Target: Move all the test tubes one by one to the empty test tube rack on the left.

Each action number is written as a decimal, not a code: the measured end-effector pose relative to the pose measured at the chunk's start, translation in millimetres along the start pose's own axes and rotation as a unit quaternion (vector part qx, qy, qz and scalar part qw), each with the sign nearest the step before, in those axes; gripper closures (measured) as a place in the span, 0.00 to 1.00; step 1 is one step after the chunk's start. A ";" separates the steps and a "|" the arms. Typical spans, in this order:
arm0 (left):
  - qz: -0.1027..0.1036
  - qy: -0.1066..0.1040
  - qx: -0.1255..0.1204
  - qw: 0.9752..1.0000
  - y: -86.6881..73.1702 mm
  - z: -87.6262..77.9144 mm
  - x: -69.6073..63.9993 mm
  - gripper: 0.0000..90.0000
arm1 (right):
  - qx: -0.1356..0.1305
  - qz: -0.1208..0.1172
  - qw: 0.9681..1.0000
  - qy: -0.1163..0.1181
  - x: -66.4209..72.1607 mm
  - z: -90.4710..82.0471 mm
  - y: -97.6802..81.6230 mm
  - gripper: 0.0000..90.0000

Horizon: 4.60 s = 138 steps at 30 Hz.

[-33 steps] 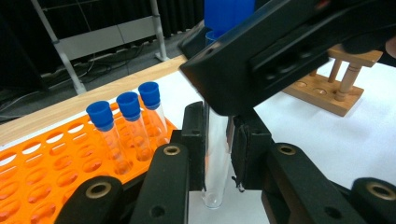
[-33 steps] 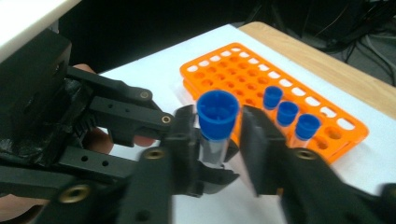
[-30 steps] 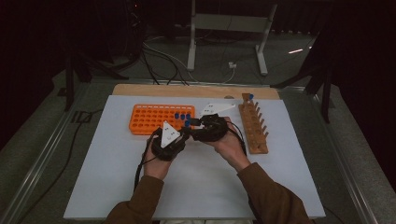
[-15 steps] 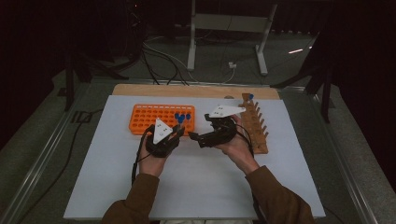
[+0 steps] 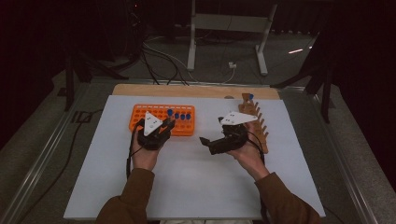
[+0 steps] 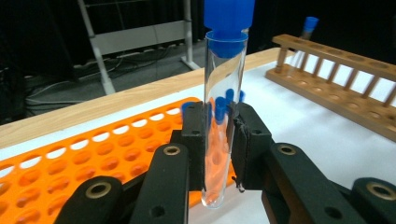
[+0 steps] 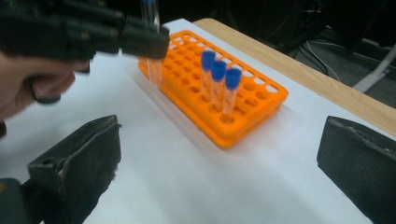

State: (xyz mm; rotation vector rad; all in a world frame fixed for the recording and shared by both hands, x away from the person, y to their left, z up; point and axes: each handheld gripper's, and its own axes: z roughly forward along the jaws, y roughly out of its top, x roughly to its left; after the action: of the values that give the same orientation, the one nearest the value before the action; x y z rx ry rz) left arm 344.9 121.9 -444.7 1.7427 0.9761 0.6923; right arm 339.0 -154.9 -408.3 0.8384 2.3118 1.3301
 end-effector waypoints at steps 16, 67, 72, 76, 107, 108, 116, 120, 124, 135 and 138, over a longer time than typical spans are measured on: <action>-0.021 0.042 0.013 0.999 -8.3 20.5 15.1 0.87 | -0.017 0.037 0.999 -0.019 -17.1 -28.0 -35.7 0.00; -0.016 0.048 0.077 0.996 -18.3 51.7 14.5 0.87 | -0.037 0.058 0.998 -0.015 -26.4 -38.7 -42.3 0.00; -0.020 0.048 0.088 0.995 -20.1 54.6 14.4 0.87 | -0.038 0.059 0.997 -0.015 -26.7 -39.0 -42.4 0.00; -0.029 0.040 0.097 0.994 -20.7 52.5 16.5 0.78 | -0.039 0.059 0.997 -0.018 -28.1 -39.2 -42.2 0.00; -0.079 0.013 0.032 0.996 -27.3 -52.6 36.6 0.01 | -0.038 0.067 0.996 -0.049 -51.2 -42.4 -26.6 0.00; -0.078 0.015 0.033 0.996 -29.6 -54.6 36.7 0.01 | -0.037 0.065 0.996 -0.050 -51.9 -42.3 -25.8 0.00; -0.080 0.030 0.043 0.995 -51.0 -63.3 37.8 0.01 | -0.042 0.068 0.995 -0.061 -58.2 -43.6 -18.3 0.00; -0.064 0.035 0.033 0.997 -50.9 -67.7 36.3 0.01 | -0.040 0.068 0.995 -0.066 -60.2 -43.8 -16.8 0.00; -0.054 0.042 0.029 0.997 -51.4 -69.2 35.0 0.01 | -0.041 0.072 0.994 -0.073 -64.6 -43.5 -14.0 0.00; -0.054 0.053 0.016 0.997 -54.4 -73.1 35.7 0.01 | -0.042 0.089 0.991 -0.090 -86.4 -41.2 -5.7 0.00; -0.057 0.054 0.014 0.997 -54.7 -74.1 36.7 0.01 | -0.041 0.091 0.990 -0.099 -94.5 -41.0 -4.0 0.00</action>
State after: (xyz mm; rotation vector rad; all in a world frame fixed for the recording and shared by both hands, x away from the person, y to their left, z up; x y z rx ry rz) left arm 287.8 199.3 -469.1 1.6727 1.1548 0.7088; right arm 387.2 -244.3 -390.9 1.1224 2.0552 1.3392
